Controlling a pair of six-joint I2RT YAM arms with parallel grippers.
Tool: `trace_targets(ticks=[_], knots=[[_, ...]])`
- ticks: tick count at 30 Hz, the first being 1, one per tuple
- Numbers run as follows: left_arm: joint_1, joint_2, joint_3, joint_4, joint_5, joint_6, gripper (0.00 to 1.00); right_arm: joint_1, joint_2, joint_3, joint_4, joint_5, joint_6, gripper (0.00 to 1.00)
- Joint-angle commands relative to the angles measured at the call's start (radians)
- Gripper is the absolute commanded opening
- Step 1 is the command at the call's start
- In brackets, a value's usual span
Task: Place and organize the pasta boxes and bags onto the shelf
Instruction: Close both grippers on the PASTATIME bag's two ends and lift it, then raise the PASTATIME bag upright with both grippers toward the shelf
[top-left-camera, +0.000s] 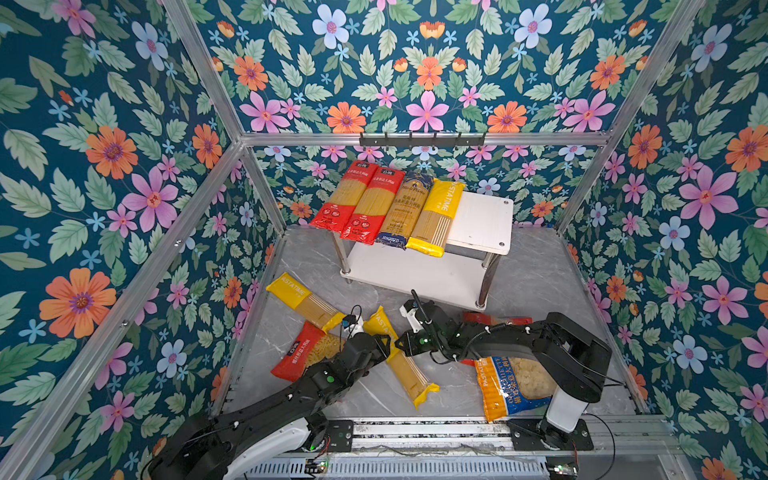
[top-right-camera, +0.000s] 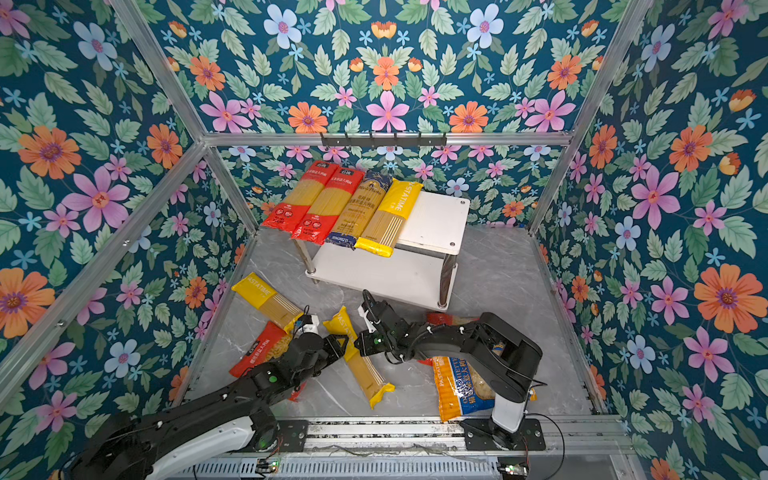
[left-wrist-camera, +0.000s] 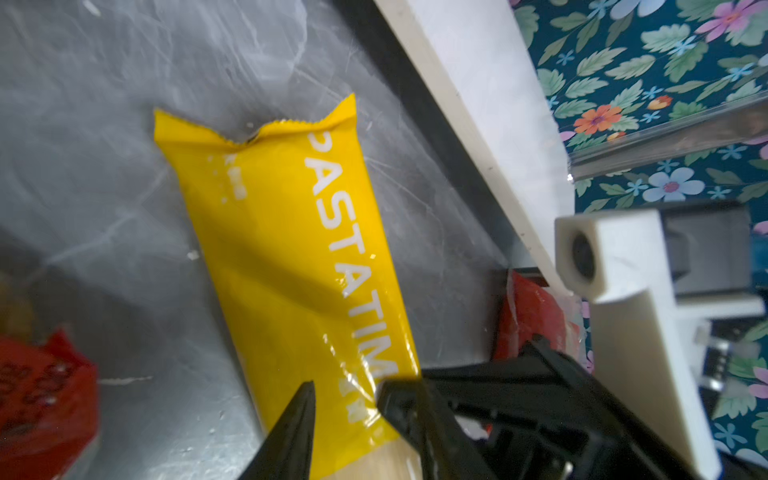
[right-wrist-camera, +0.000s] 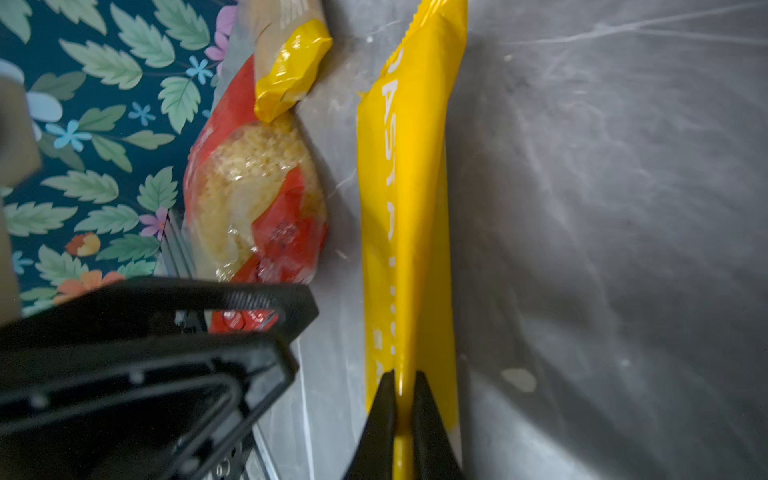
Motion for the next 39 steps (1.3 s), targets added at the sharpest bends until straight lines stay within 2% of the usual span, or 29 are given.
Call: trace_targets(ticks=[1,6,12,17,25,31,36,39], knots=[[0.001,-0.074,0.018,-0.141,-0.053,0.021,0.45,0.024,-0.043,0.010,0.023,0.061,-0.114,0.03],[0.001,-0.195,0.048,-0.184,-0.070,0.071,0.46,0.024,-0.147,-0.004,0.004,0.073,-0.201,0.00],[0.001,-0.268,0.086,-0.155,-0.039,0.195,0.45,0.023,-0.255,-0.073,0.102,0.106,-0.281,0.00],[0.001,-0.305,0.055,-0.011,0.056,0.297,0.47,0.023,-0.328,-0.100,0.180,0.101,-0.337,0.00],[0.001,-0.397,-0.020,0.192,0.171,0.359,0.50,0.024,-0.427,-0.062,0.165,0.133,-0.410,0.00],[0.001,-0.344,-0.022,0.287,0.293,0.402,0.63,0.024,-0.511,-0.065,0.227,0.108,-0.440,0.00],[0.001,-0.340,-0.012,0.350,0.309,0.455,0.77,0.005,-0.562,-0.072,0.261,0.074,-0.458,0.00],[0.002,-0.341,-0.009,0.409,0.313,0.484,0.80,-0.014,-0.591,-0.072,0.286,0.031,-0.443,0.00]])
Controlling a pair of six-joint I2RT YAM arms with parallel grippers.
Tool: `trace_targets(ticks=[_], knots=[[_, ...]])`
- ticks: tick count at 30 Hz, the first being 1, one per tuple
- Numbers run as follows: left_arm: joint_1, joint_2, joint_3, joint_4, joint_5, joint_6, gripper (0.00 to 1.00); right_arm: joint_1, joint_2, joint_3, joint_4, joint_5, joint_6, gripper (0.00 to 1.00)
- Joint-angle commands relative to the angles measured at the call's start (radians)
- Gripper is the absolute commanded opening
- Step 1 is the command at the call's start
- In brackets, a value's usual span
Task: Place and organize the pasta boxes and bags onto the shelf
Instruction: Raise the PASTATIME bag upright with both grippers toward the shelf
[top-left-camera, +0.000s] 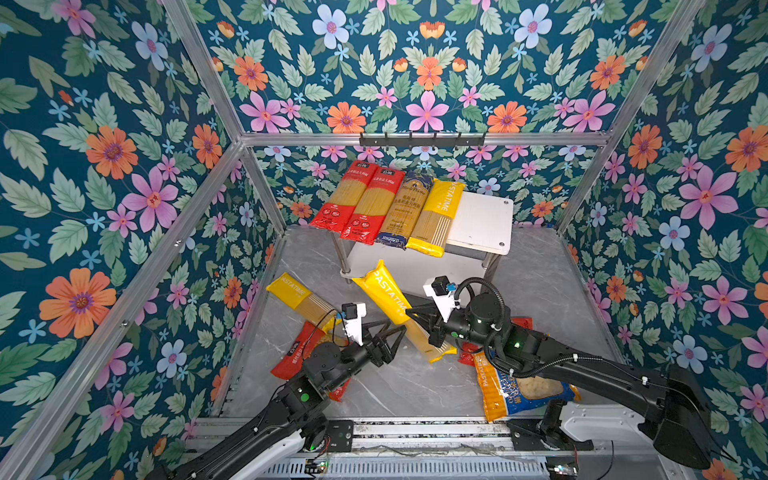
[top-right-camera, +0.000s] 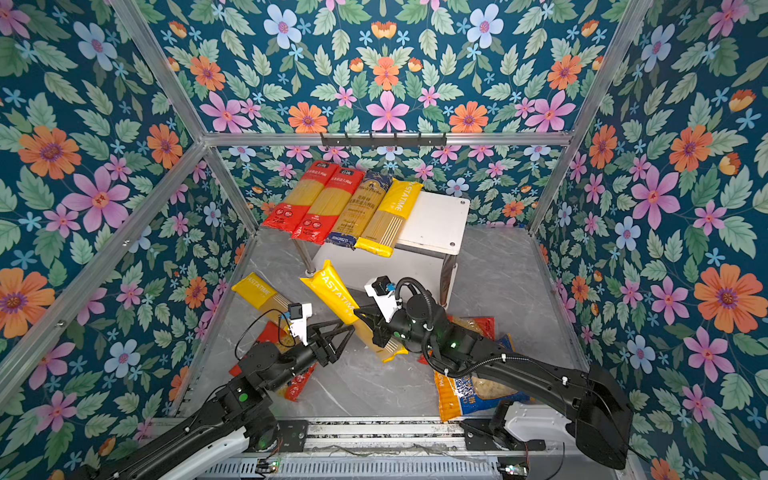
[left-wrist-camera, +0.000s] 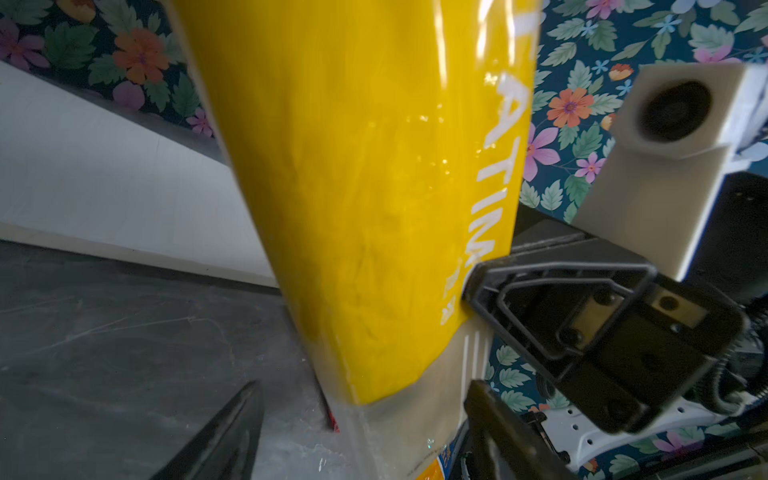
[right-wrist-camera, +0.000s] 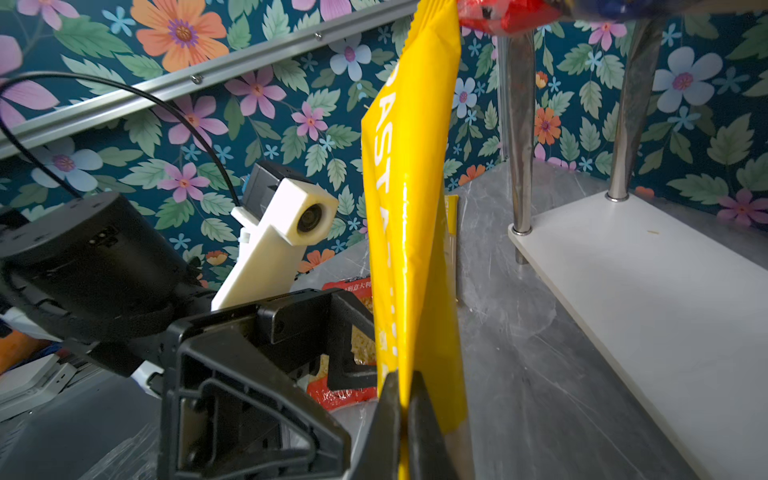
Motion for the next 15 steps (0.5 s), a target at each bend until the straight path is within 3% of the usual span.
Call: trace_targets(ticks=[1,8,15], knots=[[0.001,0.004,0.011,0.134,0.034,0.064,0.81,-0.017,-0.031,0.005,0.194,-0.054,-0.005,0.00],[0.002,0.139,0.107,0.231,0.120,0.153,0.81,-0.071,-0.061,0.003,0.300,-0.105,0.073,0.00],[0.018,0.303,0.176,0.329,0.206,0.150,0.78,-0.080,-0.062,0.035,0.323,-0.129,0.078,0.00]])
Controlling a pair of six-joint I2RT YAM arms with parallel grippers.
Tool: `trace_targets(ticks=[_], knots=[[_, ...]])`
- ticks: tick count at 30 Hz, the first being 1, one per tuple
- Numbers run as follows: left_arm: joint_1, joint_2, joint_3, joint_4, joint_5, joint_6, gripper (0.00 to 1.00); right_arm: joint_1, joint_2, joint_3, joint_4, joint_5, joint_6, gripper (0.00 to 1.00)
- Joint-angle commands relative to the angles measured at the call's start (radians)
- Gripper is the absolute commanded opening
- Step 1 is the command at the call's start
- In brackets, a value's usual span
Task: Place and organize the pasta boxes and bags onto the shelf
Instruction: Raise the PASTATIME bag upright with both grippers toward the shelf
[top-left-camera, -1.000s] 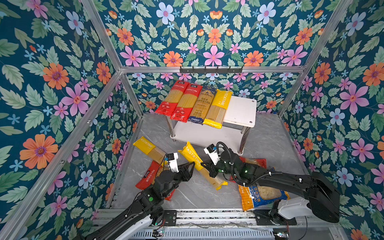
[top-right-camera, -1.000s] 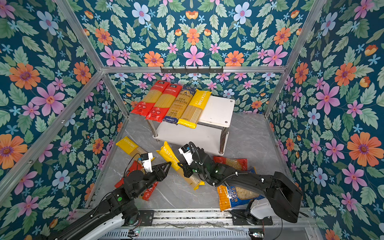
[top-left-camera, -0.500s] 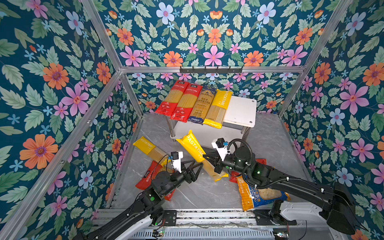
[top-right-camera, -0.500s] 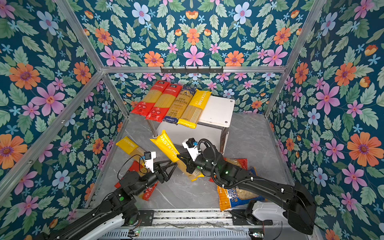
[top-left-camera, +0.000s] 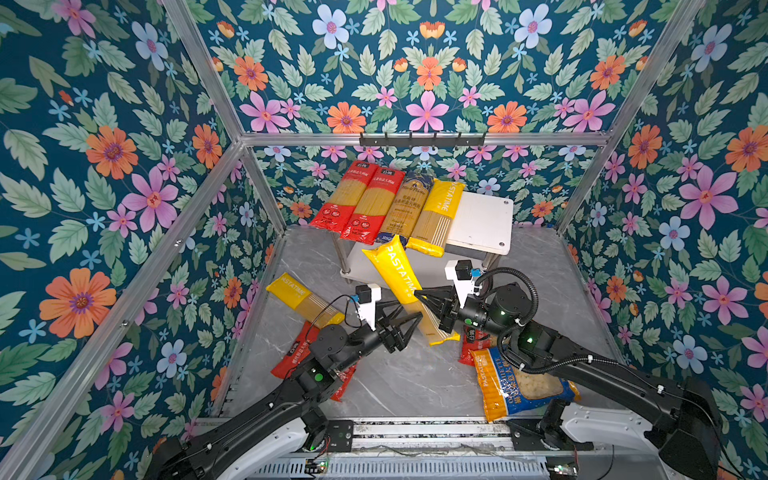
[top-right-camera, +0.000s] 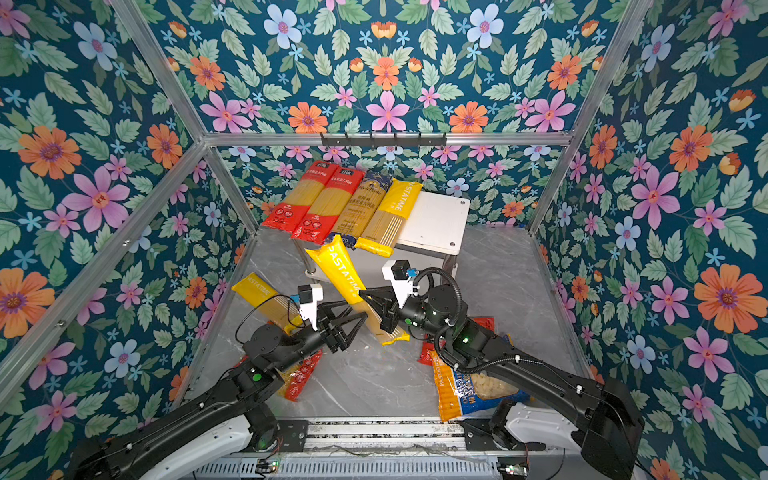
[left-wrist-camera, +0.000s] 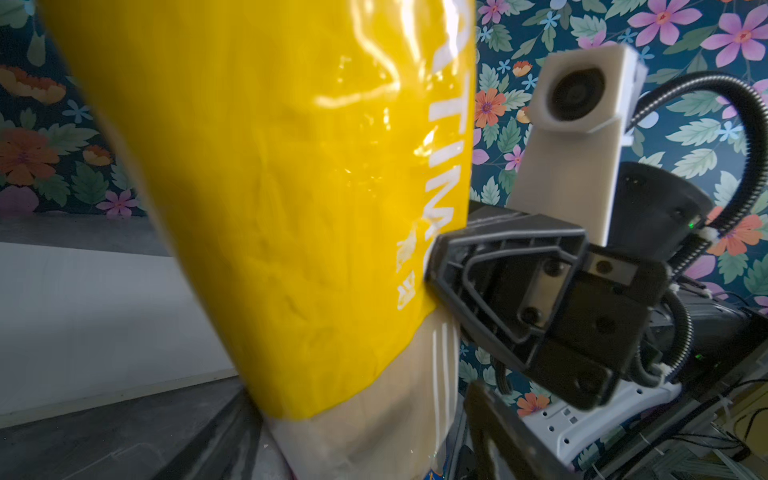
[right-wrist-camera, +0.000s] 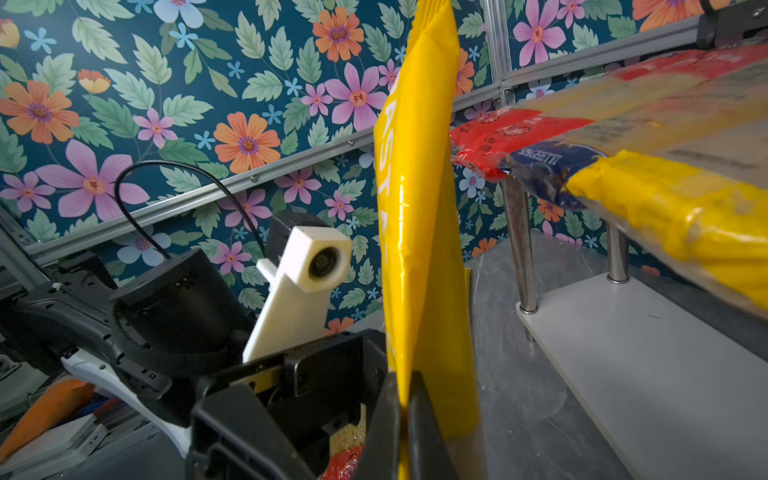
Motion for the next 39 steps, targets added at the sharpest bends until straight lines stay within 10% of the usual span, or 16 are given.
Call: trace_targets(ticks=[1,10,24,39], knots=[[0.016,0.047,0.023,0.113,0.070,0.014,0.77,-0.005,-0.010,0.024,0.182,-0.034,0.012,0.00],[0.090,0.137,0.045,0.253,0.194,-0.076,0.70,-0.042,-0.023,0.026,0.224,-0.084,0.070,0.00],[0.096,0.245,0.131,0.359,0.259,-0.147,0.21,-0.117,-0.041,0.006,0.237,-0.116,0.200,0.01],[0.143,0.284,0.316,0.149,0.312,-0.190,0.08,-0.328,-0.250,-0.120,-0.150,-0.214,0.284,0.58]])
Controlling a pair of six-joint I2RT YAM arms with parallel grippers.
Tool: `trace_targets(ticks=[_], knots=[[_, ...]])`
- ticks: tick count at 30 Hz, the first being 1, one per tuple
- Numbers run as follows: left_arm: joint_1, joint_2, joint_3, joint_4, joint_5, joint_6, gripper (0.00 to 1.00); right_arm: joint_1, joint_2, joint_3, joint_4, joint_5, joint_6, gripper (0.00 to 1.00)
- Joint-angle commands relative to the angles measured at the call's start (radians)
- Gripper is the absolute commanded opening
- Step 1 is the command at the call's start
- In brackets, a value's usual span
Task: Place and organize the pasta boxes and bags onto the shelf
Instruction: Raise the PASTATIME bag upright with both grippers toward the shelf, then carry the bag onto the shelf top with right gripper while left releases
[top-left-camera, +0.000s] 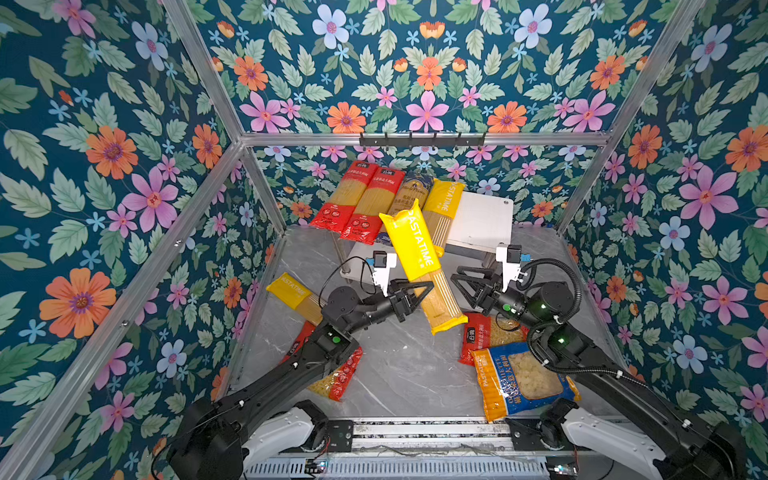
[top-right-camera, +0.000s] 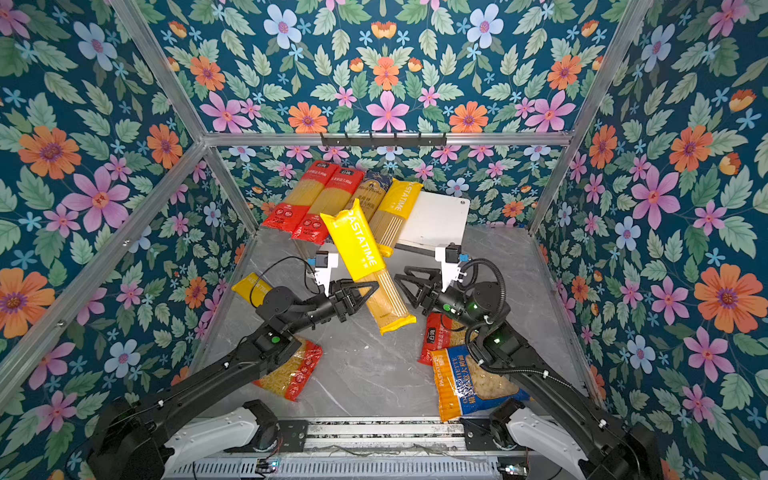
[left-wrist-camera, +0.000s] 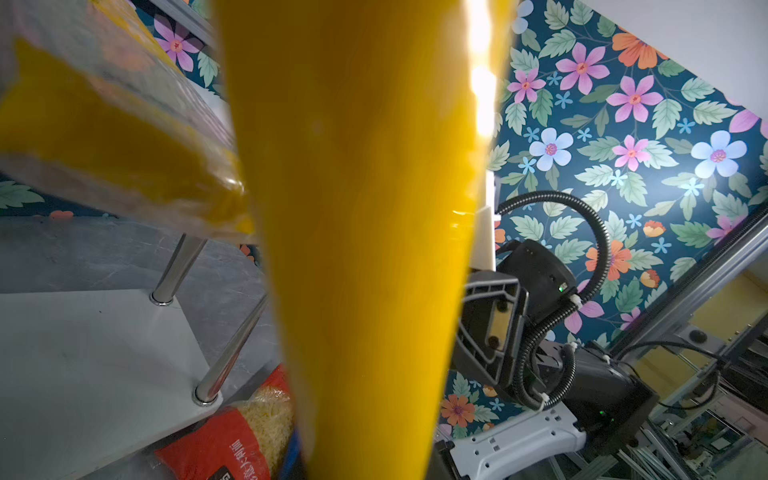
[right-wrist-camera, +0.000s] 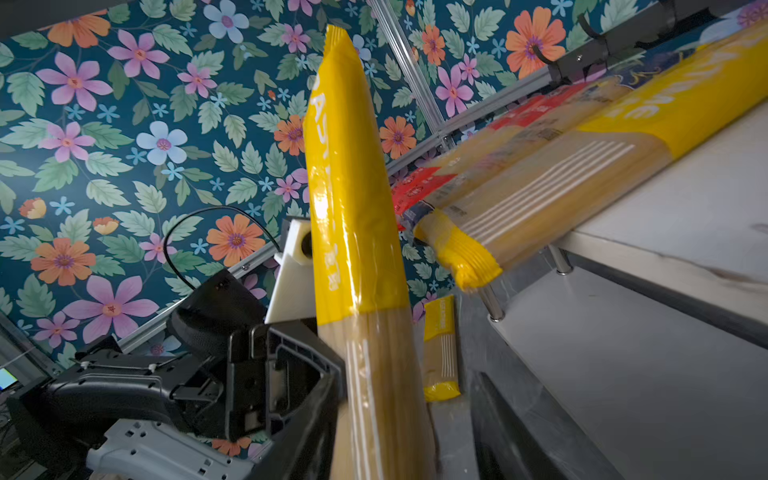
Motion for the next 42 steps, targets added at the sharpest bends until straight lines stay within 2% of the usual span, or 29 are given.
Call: trace_targets(ticks=[1,7,12,15,20,22,29,34,37,42], knots=[[0.011,0.003,0.052,0.031,0.027,-0.001,0.08,-0.022,-0.054,-0.013,-0.153,-0.076,-0.005,0.62],[0.014,0.052,0.124,0.016,0.084,-0.037,0.10,-0.023,-0.045,-0.029,-0.238,-0.200,-0.006,0.73],[0.015,0.063,0.150,0.018,0.100,-0.050,0.10,-0.023,-0.003,-0.029,-0.189,-0.252,0.011,0.72],[0.015,0.061,0.162,-0.009,0.091,-0.033,0.11,-0.022,0.018,-0.025,-0.157,-0.261,0.024,0.61],[0.015,0.067,0.164,-0.025,0.079,-0.031,0.16,-0.023,0.024,-0.047,-0.068,-0.253,0.077,0.31],[0.015,0.067,0.167,-0.032,0.076,-0.028,0.20,-0.023,0.016,-0.054,-0.052,-0.235,0.087,0.25],[0.018,0.058,0.173,-0.057,0.060,-0.024,0.34,-0.022,-0.003,-0.052,0.011,-0.167,0.116,0.13],[0.018,0.024,0.146,-0.085,0.028,-0.016,0.54,-0.022,-0.002,-0.021,0.041,-0.086,0.147,0.04],[0.018,-0.005,0.121,-0.104,0.013,-0.009,0.59,-0.023,-0.005,0.021,0.023,-0.029,0.164,0.02],[0.018,-0.074,0.038,-0.123,-0.032,-0.019,0.61,-0.030,-0.017,0.104,-0.073,0.109,0.203,0.00]])
